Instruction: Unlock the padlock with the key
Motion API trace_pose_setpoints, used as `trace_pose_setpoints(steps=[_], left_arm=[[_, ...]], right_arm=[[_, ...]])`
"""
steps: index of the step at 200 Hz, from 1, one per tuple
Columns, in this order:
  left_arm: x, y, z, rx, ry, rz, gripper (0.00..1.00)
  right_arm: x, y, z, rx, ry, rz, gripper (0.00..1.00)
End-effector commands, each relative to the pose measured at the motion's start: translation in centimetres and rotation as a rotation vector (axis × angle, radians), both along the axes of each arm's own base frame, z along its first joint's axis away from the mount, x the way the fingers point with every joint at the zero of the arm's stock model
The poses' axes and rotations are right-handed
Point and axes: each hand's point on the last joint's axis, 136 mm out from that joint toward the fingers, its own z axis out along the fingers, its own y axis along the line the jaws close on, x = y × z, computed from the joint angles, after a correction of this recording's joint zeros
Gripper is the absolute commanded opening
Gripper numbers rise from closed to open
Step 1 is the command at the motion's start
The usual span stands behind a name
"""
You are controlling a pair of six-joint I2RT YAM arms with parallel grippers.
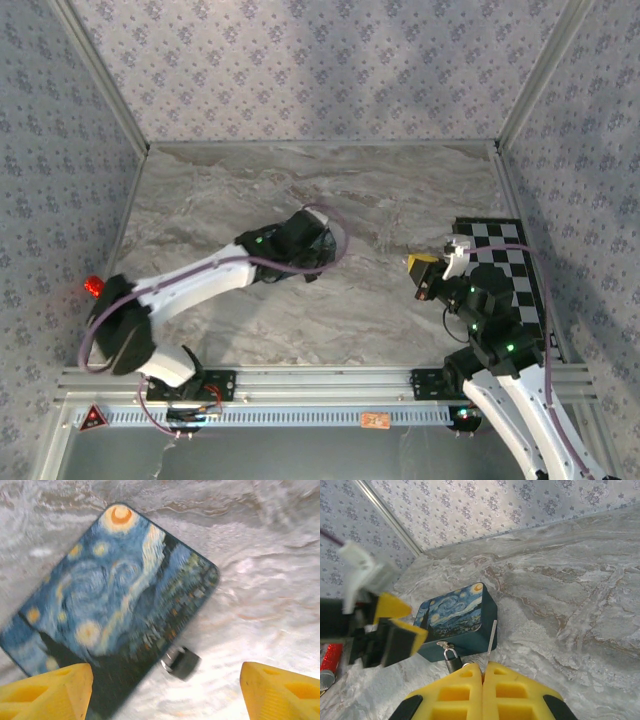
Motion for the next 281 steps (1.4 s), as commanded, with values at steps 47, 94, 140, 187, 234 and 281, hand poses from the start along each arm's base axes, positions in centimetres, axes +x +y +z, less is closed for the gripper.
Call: trace_pose_setpoints(steps=[47,94,140,187,234,281], left_arm=[[-5.2,0.9,-3.4,-0.434,0.210,0.239,0.73],[-4.1,0.3,-6.7,-0.490,0.203,0.281,0.68],[-1.9,-0.4,-8.2,-0.487,0.115,0.275,0.57],[-0.9,0.1,-10.2,-0.481,0.088,0.341,0.52],[-0.1,0.3,-11.5,-0.492,0.078,0.378,0.50],[0.7,-0.1,-11.6,-0.519,0.061,0.362,0.46]], right_arm=[[0.2,0.5,0.2,0.043,-0.003,0.016,0.00],[-0.2,0.6,0.1,0.081,-0.015,0.024,0.00],[-0.6,0.9,0.1,0.094,-0.010,0.049,0.00],[-1.0,0.7,0.2,0.104,-0.029,0.043,0.00],[-1.3,0.8,0.0,0.103,-0.027,0.054,0.00],[-1.2,0.8,-0.1,0.108,-0.027,0.056,0.00]])
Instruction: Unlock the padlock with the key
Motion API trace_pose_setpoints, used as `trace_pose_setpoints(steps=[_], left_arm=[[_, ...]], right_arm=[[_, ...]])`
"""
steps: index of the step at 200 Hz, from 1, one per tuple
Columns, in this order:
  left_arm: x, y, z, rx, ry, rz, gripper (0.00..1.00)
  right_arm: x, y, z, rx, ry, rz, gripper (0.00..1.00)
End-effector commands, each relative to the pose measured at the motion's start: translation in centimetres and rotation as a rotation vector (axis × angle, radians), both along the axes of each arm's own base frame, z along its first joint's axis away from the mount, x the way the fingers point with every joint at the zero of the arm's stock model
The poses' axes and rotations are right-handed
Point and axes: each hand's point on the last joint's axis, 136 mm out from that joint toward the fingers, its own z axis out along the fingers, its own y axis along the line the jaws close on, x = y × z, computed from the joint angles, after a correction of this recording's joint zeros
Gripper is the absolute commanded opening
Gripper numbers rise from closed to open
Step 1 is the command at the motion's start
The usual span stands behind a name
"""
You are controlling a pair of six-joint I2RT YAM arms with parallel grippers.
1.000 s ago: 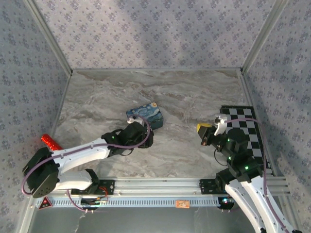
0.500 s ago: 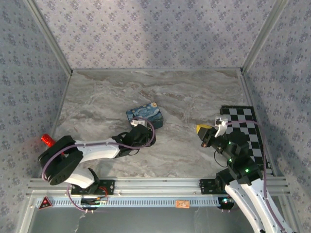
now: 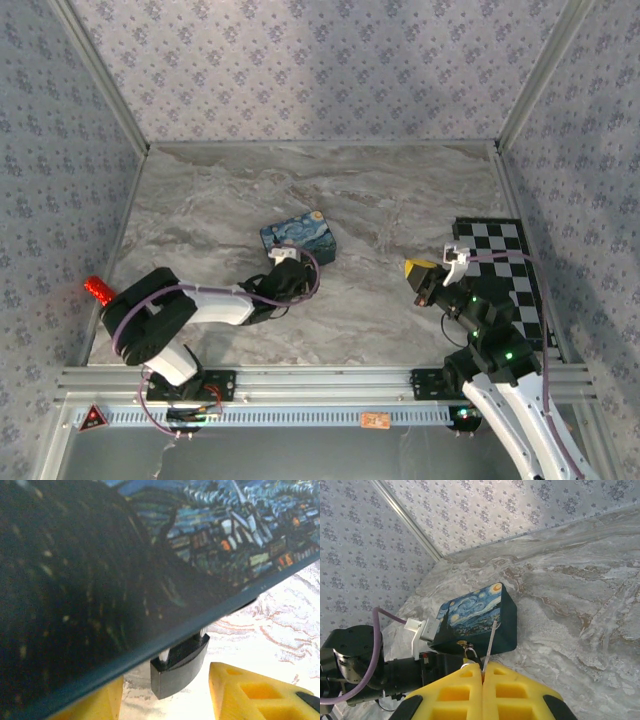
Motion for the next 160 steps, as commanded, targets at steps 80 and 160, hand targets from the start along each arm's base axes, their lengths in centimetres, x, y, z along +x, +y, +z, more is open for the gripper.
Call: trace_pose_setpoints(steps=[80,160], left_arm=[[1.9,-1.5,0.2,-0.059,-0.061,-0.037,0.48],[2.1,-2.2,1.1,-0.084,-0.109,-0.110,0.38]], right_arm=[[-0.2,0.1,0.2,0.017,-0.002,0.010,0.00],[-0.1,0.1,0.4,0.020,0.001,0.009,0.00]])
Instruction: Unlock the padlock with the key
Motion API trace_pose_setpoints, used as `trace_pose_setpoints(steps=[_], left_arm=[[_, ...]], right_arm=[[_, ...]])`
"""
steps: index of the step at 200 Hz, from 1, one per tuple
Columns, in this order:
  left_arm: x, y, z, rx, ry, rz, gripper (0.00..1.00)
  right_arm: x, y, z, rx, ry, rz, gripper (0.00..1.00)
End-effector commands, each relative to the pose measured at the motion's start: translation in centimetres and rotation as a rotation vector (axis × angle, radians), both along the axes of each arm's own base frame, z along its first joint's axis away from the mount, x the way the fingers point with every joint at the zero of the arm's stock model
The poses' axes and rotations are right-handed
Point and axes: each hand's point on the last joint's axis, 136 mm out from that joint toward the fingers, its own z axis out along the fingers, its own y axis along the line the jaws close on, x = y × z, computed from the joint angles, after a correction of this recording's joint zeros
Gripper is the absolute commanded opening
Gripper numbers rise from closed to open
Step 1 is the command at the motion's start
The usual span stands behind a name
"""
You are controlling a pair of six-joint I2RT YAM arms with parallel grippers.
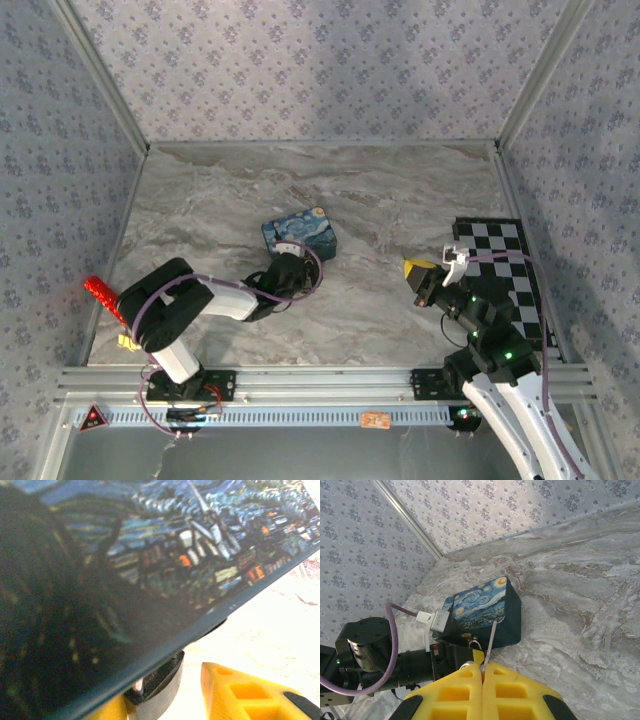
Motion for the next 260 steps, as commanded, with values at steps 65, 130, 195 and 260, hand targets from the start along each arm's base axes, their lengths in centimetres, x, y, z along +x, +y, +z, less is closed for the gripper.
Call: trace_pose_setpoints(steps=[65,130,195,260], left_arm=[[0.5,-1.2,1.6,-0.056,-0.055,-0.040,0.38],[1.2,-1.7,0.8,-0.051,-0.049,-0.028,0.35],[1.5,-1.7,1.5,-0.070,-0.069,-0.031,0.26],[1.0,-1.5,3.5,-0.081,-0.081,-0.050,0.13]], right_arm=[[0.1,0.2,0.3,0.021,0.005,0.009,0.00],[0.0,0.3,0.2,0.021,0.009,0.015,0.00],[-0.1,0.3,0.2,0.020,0.012,0.018,0.00],[0.0,0.6,-0.6,0.042,0.043,0.023,0.00]])
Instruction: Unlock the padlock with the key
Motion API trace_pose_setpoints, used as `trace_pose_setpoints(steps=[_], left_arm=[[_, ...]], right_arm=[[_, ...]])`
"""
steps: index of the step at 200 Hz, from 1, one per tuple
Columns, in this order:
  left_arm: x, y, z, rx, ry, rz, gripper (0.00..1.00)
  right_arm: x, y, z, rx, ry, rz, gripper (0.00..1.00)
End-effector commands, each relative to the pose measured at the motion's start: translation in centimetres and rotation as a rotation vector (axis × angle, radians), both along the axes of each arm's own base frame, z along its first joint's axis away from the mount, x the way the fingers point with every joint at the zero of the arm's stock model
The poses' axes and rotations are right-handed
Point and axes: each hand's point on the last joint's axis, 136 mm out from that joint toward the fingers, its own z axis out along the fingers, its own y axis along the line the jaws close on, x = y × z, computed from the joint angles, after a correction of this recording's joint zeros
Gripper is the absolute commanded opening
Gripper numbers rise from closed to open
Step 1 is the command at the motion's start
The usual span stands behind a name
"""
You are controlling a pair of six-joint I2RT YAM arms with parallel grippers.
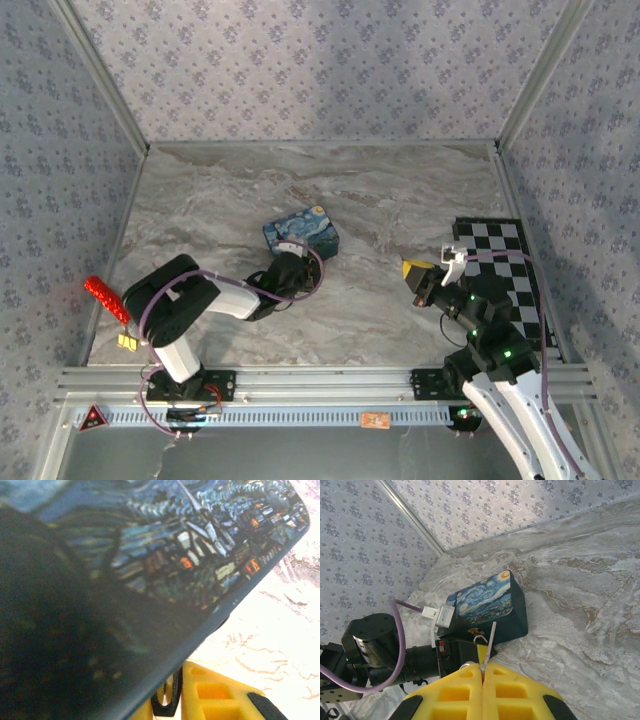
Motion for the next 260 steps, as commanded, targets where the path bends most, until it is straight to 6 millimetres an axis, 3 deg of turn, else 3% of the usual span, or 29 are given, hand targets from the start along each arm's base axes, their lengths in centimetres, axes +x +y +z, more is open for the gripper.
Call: trace_pose_setpoints(steps=[1,22,63,121,166,215,260], left_arm=[[0.7,-0.6,3.4,-0.056,-0.060,-0.014,0.13],[0.6,-0.4,4.1,-0.072,-0.059,-0.018,0.06],[0.2,-0.3,5.3,-0.125,-0.038,-0.044,0.05],[0.1,-0.7,5.9,-0.202,0.016,-0.072,0.02],[0.5,-1.2,6.9,-0.258,0.038,-0.082,0.00],[0.7,-1.5,7.7,-0.303,0.065,-0.090,0.00],[0.9,-1.7,8.6,-0.333,0.072,-0.106,0.00]], right_arm=[[0.0,0.3,-0.3,0.036,0.021,0.007,0.00],[0.3,0.6,-0.8,0.078,0.042,0.010,0.00],[0.7,1.4,-2.9,0.151,0.108,0.004,0.00],[1.2,3.8,-7.5,0.265,0.168,0.002,0.00],[1.3,5.0,-9.4,0.303,0.198,0.001,0.00],[1.5,5.7,-9.9,0.344,0.221,-0.008,0.00],[1.0,8.7,-9.4,0.279,0.183,0.121,0.00]])
